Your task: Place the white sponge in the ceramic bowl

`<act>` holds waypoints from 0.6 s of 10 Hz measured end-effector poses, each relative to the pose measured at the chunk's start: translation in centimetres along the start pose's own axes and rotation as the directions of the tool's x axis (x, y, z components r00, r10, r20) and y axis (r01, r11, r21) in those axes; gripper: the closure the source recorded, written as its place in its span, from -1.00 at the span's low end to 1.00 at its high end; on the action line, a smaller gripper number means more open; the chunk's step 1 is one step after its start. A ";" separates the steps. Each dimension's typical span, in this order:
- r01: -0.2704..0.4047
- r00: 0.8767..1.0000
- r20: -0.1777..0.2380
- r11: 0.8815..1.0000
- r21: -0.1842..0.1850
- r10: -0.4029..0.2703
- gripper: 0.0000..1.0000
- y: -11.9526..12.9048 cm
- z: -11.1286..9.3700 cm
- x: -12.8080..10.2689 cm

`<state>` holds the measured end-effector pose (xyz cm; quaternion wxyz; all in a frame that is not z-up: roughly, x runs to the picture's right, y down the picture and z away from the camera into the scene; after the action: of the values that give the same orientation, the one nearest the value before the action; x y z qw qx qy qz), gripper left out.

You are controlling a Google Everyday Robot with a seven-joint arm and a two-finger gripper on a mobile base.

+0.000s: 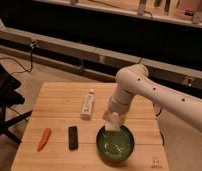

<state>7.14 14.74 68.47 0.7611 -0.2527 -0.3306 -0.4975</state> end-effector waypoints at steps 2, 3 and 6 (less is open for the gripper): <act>0.010 1.000 0.004 1.000 -0.003 -0.010 0.29 0.1 0.1 -0.4; 0.013 1.000 0.007 1.000 -0.005 -0.013 0.05 0.2 0.1 -0.6; 0.017 1.000 0.011 1.000 -0.008 -0.017 -0.14 0.7 0.1 -1.0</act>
<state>7.45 15.67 67.72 0.7540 -0.2559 -0.3350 -0.5037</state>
